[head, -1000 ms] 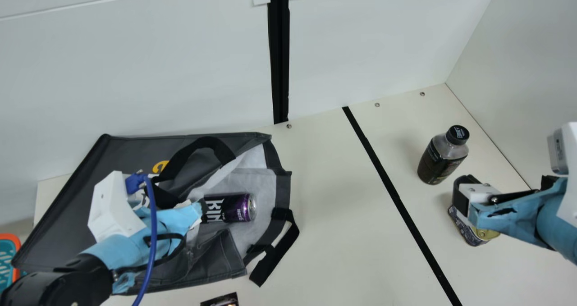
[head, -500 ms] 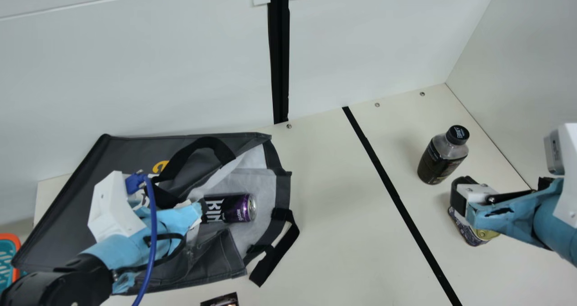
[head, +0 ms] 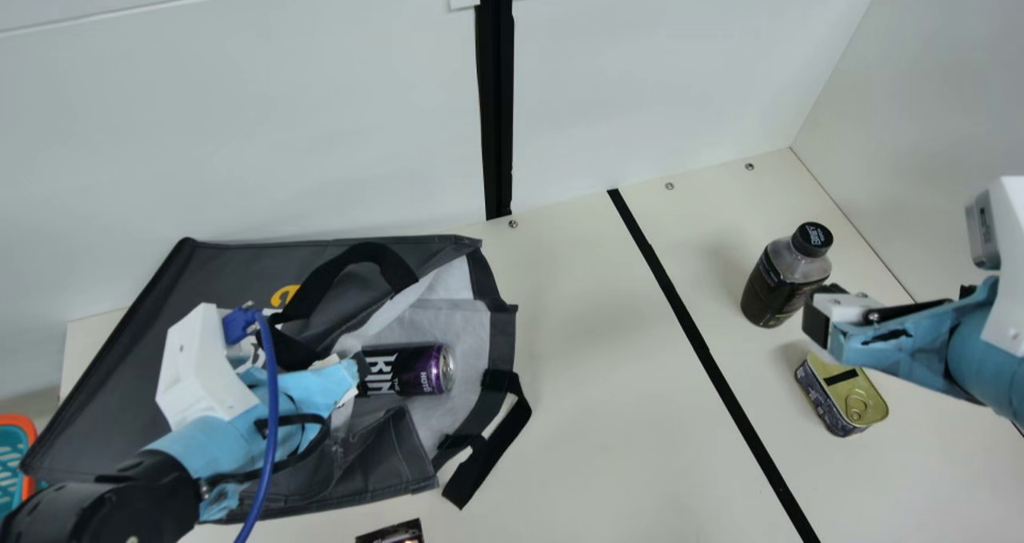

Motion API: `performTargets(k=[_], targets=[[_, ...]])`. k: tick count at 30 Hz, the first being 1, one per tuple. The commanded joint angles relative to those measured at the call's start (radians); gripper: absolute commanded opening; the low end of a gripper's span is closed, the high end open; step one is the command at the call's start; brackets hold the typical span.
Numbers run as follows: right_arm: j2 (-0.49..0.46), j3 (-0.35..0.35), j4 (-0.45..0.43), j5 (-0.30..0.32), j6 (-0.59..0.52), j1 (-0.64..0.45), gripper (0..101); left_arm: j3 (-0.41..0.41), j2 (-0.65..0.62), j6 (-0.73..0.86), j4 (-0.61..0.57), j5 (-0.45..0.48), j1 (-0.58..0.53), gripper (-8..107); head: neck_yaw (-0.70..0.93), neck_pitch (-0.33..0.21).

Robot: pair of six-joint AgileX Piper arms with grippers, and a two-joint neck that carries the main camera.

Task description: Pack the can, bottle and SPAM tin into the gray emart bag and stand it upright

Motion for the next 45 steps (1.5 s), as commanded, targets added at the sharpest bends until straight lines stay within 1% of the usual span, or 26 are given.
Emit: performTargets(k=[1,17,33,45], targets=[[0.014,-0.012,-0.004,0.001,0.002,-0.001,95,0.000,0.000,0.000,0.000,0.000,0.000,-8,-0.002,-0.023],[0.175,-0.124,-0.043,0.001,0.033,0.027,95,0.000,0.000,0.000,0.000,0.000,0.000,-8,-0.002,-0.023],[0.360,-0.234,-0.066,0.001,0.046,0.018,95,0.000,0.000,0.000,0.000,0.000,0.000,-8,-0.002,-0.023],[0.480,-0.268,-0.049,-0.025,0.048,-0.012,95,0.000,0.000,0.000,0.000,0.000,0.000,-8,-0.002,-0.023]])
